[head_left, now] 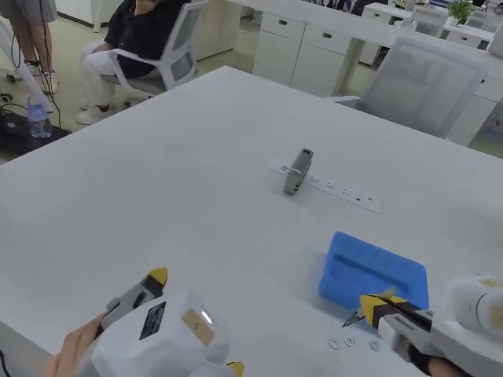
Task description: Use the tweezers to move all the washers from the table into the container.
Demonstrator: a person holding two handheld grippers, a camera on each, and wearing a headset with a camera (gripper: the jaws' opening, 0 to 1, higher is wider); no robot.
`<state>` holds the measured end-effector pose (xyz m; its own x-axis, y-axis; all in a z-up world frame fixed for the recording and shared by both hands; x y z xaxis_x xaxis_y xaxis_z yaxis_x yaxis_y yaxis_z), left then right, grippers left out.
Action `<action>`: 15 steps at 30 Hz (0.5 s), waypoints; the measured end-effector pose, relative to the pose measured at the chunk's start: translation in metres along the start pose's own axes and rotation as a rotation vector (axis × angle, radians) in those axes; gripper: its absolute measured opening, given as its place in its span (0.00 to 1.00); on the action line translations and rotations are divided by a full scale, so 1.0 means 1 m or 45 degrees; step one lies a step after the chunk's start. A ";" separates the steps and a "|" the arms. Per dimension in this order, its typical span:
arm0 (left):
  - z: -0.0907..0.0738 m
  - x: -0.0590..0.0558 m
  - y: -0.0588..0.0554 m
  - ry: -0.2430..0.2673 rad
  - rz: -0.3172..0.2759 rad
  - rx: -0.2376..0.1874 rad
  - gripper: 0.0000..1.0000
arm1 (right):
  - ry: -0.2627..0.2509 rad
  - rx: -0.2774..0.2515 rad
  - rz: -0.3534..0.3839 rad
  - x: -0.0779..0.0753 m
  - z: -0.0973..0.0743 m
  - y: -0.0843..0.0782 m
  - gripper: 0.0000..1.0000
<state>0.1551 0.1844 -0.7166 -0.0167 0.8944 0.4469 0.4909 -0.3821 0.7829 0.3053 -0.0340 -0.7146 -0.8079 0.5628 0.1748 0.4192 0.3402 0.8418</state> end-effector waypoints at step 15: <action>0.002 -0.001 -0.002 0.004 0.017 0.018 0.85 | -0.002 0.079 0.022 -0.007 0.017 -0.023 0.02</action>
<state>0.1557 0.1846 -0.7193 -0.0127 0.8884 0.4590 0.5036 -0.3909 0.7704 0.3079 -0.0330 -0.7440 -0.7998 0.5699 0.1883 0.4577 0.3763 0.8055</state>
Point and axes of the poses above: the centre of the closed fingertips' face, and the gripper's own axes: z roughly forward along the fingers, x roughly to its left, y roughly out of its top, the point moved 9 cm from there along -z, roughly backward along the fingers, and after that the axes turned 14 degrees about y, right-handed, at the moved point
